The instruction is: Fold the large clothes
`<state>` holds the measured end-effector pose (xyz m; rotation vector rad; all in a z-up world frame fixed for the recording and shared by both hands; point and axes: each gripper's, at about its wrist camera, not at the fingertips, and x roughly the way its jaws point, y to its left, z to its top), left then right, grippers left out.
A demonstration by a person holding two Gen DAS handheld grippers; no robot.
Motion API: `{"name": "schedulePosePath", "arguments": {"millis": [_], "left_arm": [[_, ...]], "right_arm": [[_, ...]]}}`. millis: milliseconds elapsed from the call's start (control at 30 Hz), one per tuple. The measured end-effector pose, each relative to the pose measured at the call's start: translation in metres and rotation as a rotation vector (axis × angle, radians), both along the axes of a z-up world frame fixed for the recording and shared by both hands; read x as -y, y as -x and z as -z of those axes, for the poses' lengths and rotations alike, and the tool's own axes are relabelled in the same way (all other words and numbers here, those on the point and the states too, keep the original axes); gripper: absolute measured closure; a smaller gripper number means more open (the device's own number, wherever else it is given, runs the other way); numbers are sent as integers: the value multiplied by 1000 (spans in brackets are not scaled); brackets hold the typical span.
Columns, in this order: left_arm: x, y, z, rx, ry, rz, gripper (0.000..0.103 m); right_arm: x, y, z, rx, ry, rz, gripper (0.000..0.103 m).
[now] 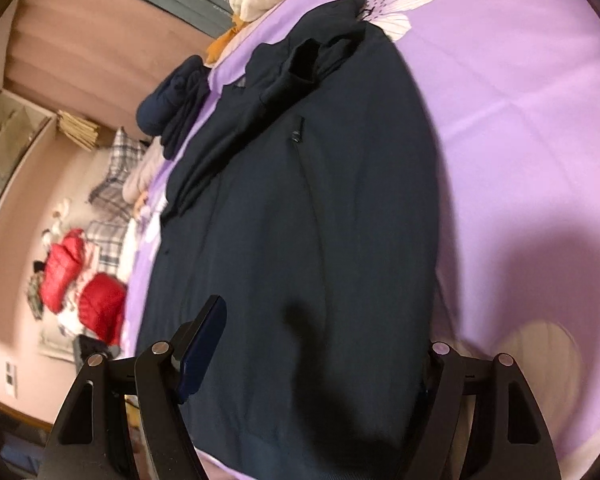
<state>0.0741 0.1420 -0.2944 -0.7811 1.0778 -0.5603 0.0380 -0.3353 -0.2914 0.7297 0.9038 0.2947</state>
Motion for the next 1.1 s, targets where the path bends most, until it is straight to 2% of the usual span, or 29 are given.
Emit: {"name": "schedulePosePath", "arguments": {"millis": [200,333,533,700,800,900,1000,1033,1100], "left_arm": [[6,-5,0,5,17,17,12],[4,2,3,1,17,30,16],[0,18,4,-11,30,33,16],[-3,27,4,-15,34,7,19],[-3,22,5,-19,38,-1,19],[1,10,3,-19,24,-10,19],[6,1,3,-21,12,-19,28],[7,-2,3,-23,6,-22,31],[9,-5,5,-34,-9,-29,49]], "right_arm": [[-4,-6,1,-4,-48,-43,25],[-3,7,2,-16,-52,-88,25],[13,32,3,-42,-67,-82,25],[4,44,4,-78,-58,-116,25],[-4,47,4,-70,-27,-121,25],[-8,36,6,-64,-38,-108,25],[-18,20,4,-46,-34,-109,25],[-23,15,3,-35,-20,-112,29],[-31,10,1,-25,22,-120,37]]}}
